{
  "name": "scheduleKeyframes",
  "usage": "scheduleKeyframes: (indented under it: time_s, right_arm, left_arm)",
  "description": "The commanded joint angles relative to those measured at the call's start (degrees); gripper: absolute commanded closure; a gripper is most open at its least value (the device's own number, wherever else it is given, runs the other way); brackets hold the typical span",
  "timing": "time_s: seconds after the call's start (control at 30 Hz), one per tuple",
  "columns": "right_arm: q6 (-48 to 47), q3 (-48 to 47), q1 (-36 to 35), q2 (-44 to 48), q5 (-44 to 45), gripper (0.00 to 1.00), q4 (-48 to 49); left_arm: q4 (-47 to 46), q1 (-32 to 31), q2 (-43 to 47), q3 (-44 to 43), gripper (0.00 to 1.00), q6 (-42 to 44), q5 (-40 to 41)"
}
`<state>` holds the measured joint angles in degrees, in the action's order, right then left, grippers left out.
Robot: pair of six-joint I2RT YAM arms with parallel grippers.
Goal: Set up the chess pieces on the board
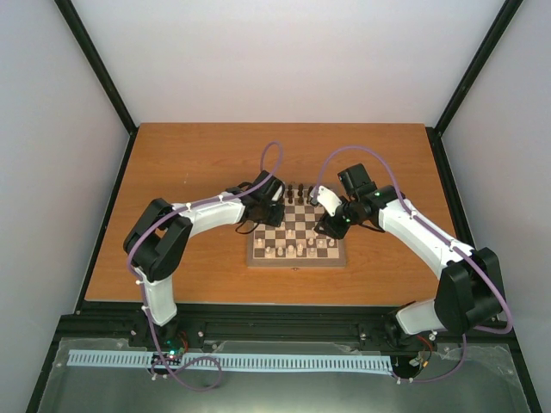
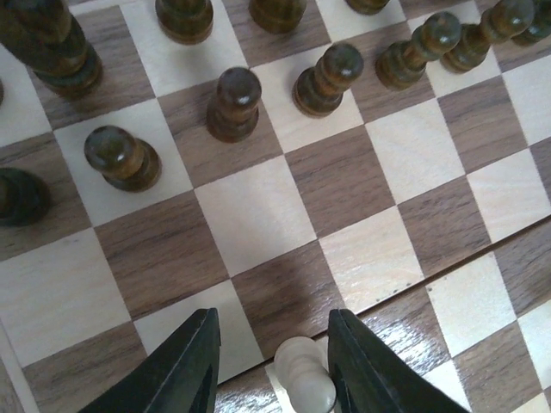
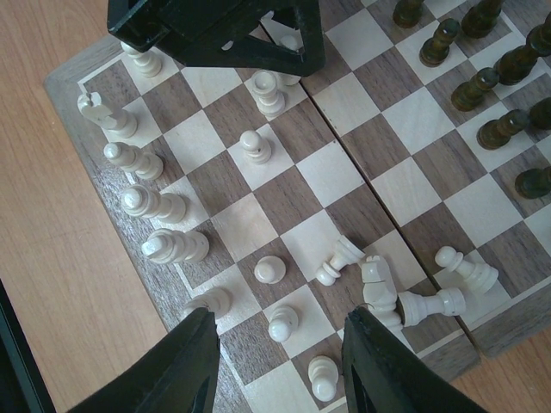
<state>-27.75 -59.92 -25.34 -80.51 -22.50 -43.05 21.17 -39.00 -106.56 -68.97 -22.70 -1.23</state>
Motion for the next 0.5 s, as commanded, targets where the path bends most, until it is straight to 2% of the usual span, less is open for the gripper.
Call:
scheduleKeyframes:
  time_s: [0.0, 0.2, 0.47]
  right_arm:
    - [-0.85, 0.42, 0.56, 0.39, -1.01, 0.59, 0.33]
    - [-1.05, 0.47, 0.56, -0.06, -1.23, 0.59, 0.24]
    - [-1.21, 0.47, 0.61, -0.34, -1.21, 0.59, 0.16]
  left_arm:
    - [2.92, -0.02, -0.08, -2.23, 0.64, 0.21, 1.35]
    - [2.85, -0.01, 0.85, -1.36, 0.68, 0.15, 1.77]
    - [3.85, -0.21, 2.6, -0.96, 0.8, 1.32, 1.54]
